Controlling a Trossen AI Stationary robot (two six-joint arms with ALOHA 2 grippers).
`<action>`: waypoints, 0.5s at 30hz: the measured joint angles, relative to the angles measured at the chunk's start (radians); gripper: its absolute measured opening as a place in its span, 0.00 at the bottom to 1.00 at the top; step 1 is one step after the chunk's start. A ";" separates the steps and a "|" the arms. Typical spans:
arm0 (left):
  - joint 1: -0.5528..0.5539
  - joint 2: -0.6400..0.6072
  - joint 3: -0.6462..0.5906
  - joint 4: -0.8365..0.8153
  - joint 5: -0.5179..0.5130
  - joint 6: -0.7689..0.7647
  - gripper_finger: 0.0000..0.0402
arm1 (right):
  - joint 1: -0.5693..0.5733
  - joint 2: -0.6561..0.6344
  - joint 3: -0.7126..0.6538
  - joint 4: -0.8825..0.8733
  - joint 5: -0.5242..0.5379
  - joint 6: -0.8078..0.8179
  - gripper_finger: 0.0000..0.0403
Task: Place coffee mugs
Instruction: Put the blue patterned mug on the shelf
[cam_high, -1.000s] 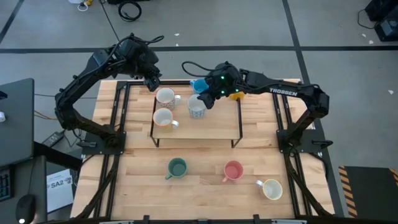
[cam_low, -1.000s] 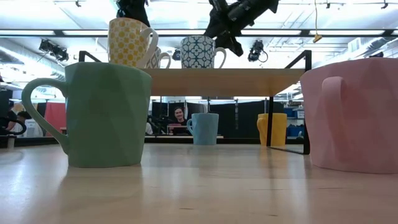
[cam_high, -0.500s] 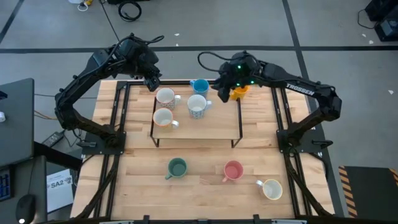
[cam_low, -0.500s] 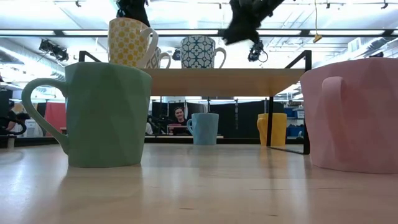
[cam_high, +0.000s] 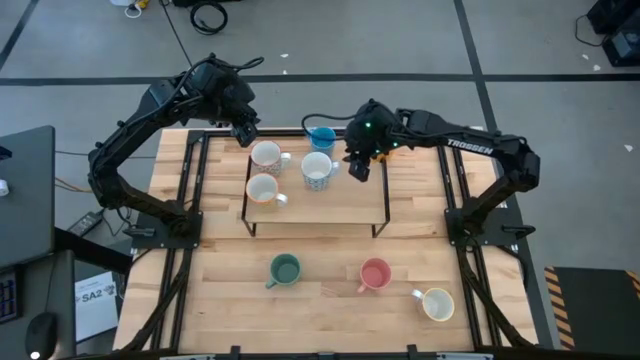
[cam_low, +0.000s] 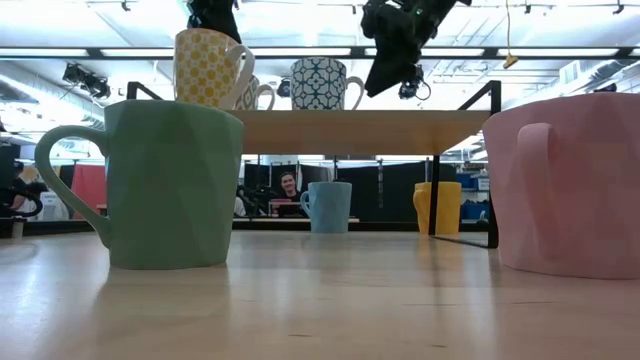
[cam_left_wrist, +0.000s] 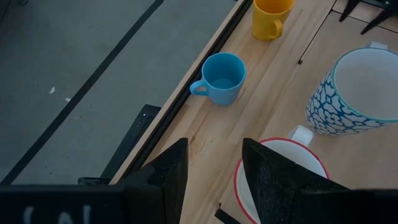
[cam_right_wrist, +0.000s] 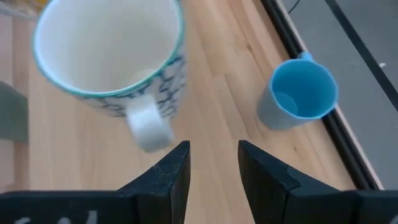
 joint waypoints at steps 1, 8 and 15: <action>0.000 0.000 0.000 0.000 0.000 0.000 0.39 | 0.005 0.002 0.000 0.001 -0.001 0.000 0.35; 0.000 0.000 0.000 0.000 0.000 0.000 0.39 | 0.036 0.003 0.000 0.008 -0.002 0.035 0.35; 0.000 0.000 0.000 0.000 0.000 0.000 0.39 | 0.072 0.013 0.000 0.029 -0.003 0.077 0.35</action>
